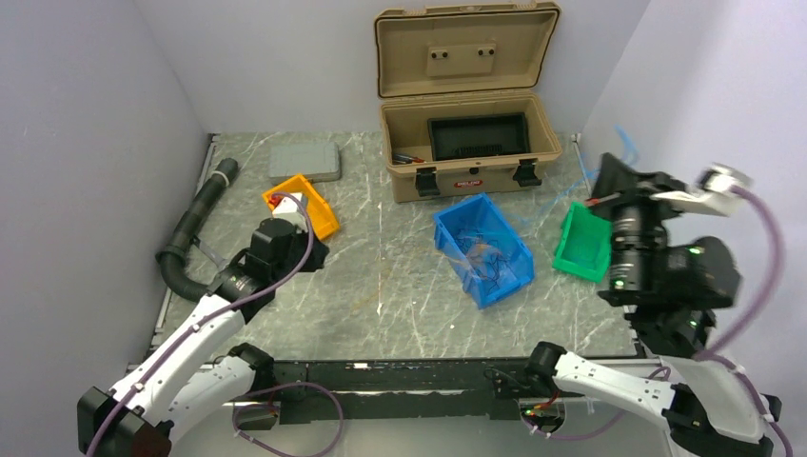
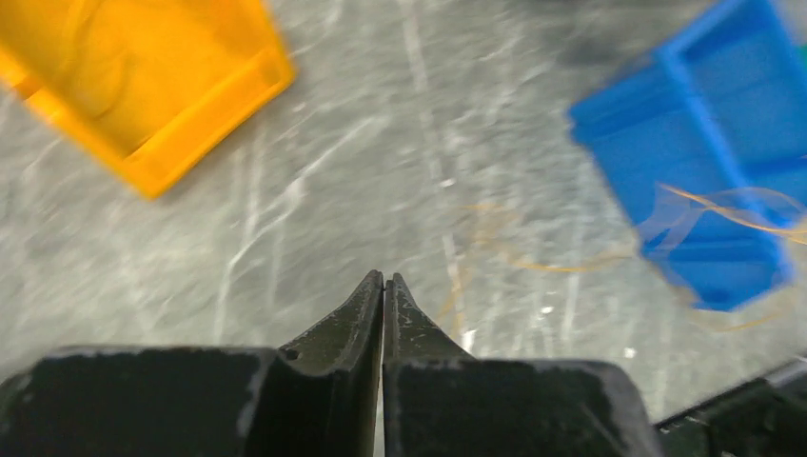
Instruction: Untangle the cables
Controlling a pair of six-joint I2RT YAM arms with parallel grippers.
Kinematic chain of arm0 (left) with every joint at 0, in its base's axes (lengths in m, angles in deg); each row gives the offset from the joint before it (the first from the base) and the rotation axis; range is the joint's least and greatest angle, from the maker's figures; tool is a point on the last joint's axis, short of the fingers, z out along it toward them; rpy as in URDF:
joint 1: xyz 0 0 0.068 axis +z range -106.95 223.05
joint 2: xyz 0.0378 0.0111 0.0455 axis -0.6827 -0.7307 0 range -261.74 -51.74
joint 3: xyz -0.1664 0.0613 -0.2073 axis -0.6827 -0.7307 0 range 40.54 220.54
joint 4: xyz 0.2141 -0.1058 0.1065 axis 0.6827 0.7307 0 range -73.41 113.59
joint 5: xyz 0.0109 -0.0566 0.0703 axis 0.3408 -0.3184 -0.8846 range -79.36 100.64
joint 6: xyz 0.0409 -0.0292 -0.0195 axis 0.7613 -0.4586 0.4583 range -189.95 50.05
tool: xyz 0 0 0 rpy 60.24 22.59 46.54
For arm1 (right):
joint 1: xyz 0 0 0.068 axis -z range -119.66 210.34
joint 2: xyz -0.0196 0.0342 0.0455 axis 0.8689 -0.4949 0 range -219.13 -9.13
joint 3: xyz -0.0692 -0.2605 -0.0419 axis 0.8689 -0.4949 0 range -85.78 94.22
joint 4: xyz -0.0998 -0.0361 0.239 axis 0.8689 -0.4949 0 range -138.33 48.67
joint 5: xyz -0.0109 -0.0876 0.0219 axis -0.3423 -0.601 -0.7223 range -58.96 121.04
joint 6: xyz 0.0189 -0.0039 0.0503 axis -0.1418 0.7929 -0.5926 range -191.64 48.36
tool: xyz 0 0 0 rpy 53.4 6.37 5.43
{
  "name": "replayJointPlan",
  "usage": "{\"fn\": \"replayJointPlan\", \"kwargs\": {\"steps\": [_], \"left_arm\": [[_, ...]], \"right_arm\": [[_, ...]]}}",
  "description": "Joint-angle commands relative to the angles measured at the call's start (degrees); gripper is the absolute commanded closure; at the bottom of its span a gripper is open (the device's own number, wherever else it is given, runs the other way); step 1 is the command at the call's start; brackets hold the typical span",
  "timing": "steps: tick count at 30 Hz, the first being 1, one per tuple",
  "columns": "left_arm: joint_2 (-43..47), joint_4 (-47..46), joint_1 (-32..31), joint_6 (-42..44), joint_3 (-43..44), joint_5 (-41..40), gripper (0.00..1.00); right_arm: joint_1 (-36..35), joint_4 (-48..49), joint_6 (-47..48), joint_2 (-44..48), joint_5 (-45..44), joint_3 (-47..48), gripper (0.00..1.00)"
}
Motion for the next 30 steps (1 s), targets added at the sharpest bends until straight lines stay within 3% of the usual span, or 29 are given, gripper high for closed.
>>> {"fn": "replayJointPlan", "kwargs": {"steps": [1, 3, 6, 10, 13, 21, 30], "left_arm": [[0.3, 13.7, 2.6, 0.7, 4.6, -11.0, 0.91], [1.5, 11.3, 3.2, 3.2, 4.2, -6.8, 0.79], [4.0, 3.5, 3.3, 4.4, 1.4, 6.0, 0.44], [3.9, -6.2, 3.0, 3.4, -1.5, 17.7, 0.24], [1.5, -10.7, 0.0, 4.1, -1.3, 21.9, 0.17], [-6.3, -25.3, -13.9, 5.7, -0.3, 21.1, 0.06], [-16.2, -29.8, -22.0, 7.4, 4.2, 17.2, 0.07]], "right_arm": [[0.2, 6.7, 5.0, 1.7, -7.5, 2.9, 1.0], [0.1, 5.9, 4.1, 2.2, -5.7, 2.6, 1.0], [0.1, 3.4, 2.2, 0.3, -3.1, 4.3, 1.0], [0.1, 2.6, 2.8, -3.8, -0.4, 8.1, 1.0], [0.2, 2.1, 2.9, -6.8, 2.2, 11.7, 1.0], [0.1, 1.7, 2.5, -14.7, 6.9, 19.4, 1.0], [0.2, 2.3, 9.4, -22.8, 5.2, 29.5, 1.0]]}}
